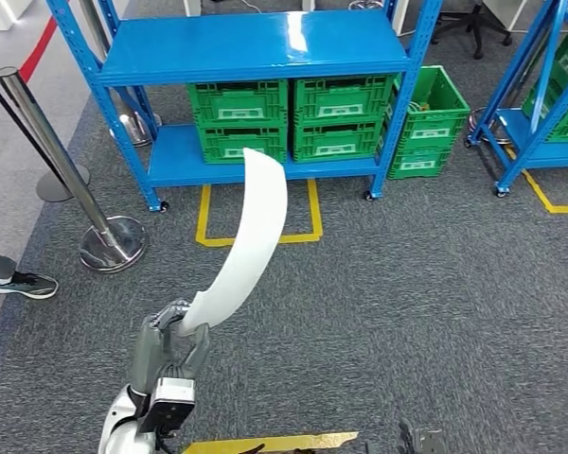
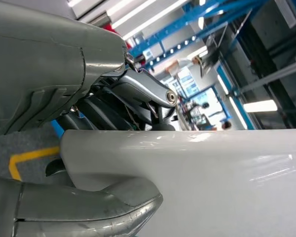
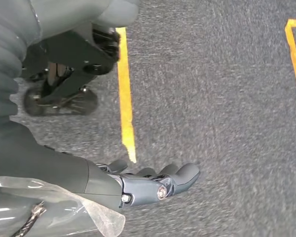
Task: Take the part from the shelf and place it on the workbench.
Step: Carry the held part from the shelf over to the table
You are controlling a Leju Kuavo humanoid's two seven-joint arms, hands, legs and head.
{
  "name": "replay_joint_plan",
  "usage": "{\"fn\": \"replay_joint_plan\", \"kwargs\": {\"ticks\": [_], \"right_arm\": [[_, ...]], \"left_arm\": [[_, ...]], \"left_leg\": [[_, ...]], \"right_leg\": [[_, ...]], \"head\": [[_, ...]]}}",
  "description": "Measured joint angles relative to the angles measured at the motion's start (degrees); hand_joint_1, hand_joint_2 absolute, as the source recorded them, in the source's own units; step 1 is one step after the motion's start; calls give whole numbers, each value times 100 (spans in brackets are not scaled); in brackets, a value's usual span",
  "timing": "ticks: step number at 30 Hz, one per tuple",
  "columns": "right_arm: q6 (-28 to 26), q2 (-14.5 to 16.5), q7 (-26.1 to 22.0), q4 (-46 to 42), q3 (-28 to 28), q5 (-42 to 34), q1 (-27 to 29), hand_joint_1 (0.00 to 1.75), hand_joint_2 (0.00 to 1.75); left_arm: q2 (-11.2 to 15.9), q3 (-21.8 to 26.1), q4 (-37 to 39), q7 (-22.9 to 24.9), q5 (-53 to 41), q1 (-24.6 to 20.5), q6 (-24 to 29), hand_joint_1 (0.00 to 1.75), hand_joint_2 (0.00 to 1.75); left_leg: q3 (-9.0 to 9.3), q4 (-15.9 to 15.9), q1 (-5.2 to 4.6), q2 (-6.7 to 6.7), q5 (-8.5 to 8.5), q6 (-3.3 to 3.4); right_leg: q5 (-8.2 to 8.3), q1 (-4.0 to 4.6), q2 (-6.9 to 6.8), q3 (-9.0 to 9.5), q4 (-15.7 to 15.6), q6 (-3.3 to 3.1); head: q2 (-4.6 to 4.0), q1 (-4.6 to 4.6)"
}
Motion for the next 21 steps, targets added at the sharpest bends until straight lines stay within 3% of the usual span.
{"fn": "replay_joint_plan", "kwargs": {"ticks": [1, 3, 5, 8, 10, 12, 14, 15, 16, 17, 19, 21], "right_arm": [[1, 0, 1, -3, -1, -2, 10, 0, 175], [-3, 1, 1, -9, -2, -2, 22, 0, 175], [-17, 7, 1, -13, -2, -2, 11, 0, 175], [-37, 13, 0, -11, -6, -6, 28, 0, 175], [-39, 13, 2, -9, -13, -9, 49, 0, 175], [-40, 13, 2, -7, -18, -9, 42, 0, 175], [-40, 13, 2, -5, -22, -9, 43, 0, 175], [-40, 13, 2, -4, -24, -9, 50, 0, 175], [-40, 13, 3, -3, -26, -10, 55, 0, 175], [-41, 13, 3, -1, -27, -10, 58, 0, 175], [-49, 16, 4, 9, -29, -11, 52, 0, 175], [-61, 20, 5, 25, -31, -10, 43, 0, 175]], "left_arm": [[1, -4, 9, 0, 1, 0, 0, 175, 175], [-1, -10, 20, -2, 7, -6, 0, 175, 175], [-4, -15, 22, -8, 14, -19, 1, 175, 175], [-10, -27, 22, -15, 22, -28, 4, 175, 175], [-12, -31, 22, -19, 36, -28, 6, 175, 175], [-9, -31, 22, -21, 45, -25, 7, 175, 175], [-2, -31, 22, -22, 49, -18, 7, 175, 175], [2, -31, 22, -22, 49, -14, 7, 175, 175], [4, -31, 22, -22, 50, -11, 7, 175, 175], [5, -31, 22, -24, 52, -10, 7, 175, 175], [5, -32, 22, -28, 61, -11, 7, 175, 175], [5, -33, 22, -32, 80, -12, 8, 175, 175]], "left_leg": [[-52, 24, 4, 42, 23, -16], [-133, 98, 13, 117, 39, -55], [-204, 197, 0, 173, 30, -109], [-258, 268, -3, 217, 46, -192], [-312, 384, 21, 163, -63, -251], [-547, 933, 53, 27, -448, -312], [-883, 1749, 75, -51, -851, -336], [-968, 1982, 78, -60, -912, -331], [-950, 1996, 80, -67, -856, -318], [-810, 1755, 80, -87, -688, -294], [-371, 920, 78, -256, -284, -226], [-120, 364, 74, -423, -119, -177]], "right_leg": [[42, -20, -19, 131, -90, 26], [279, -67, -118, 688, -871, 77], [401, -68, -202, 1117, -1534, 49], [429, -36, -164, 1151, -1630, -87], [475, -43, -126, 1119, -1638, -167], [530, -46, -75, 1059, -1644, -245], [580, -29, -10, 977, -1639, -281], [604, -20, 27, 944, -1638, -284], [626, -12, 71, 920, -1636, -282], [645, -4, 119, 907, -1635, -275], [679, 6, 215, 888, -1629, -249], [719, 8, 297, 832, -1612, -193]], "head": [[0, 2], [0, 1], [0, 1], [0, -11], [0, -15], [0, -28], [0, -32], [0, -32], [0, -31], [0, -31], [0, -28], [0, -31]]}}
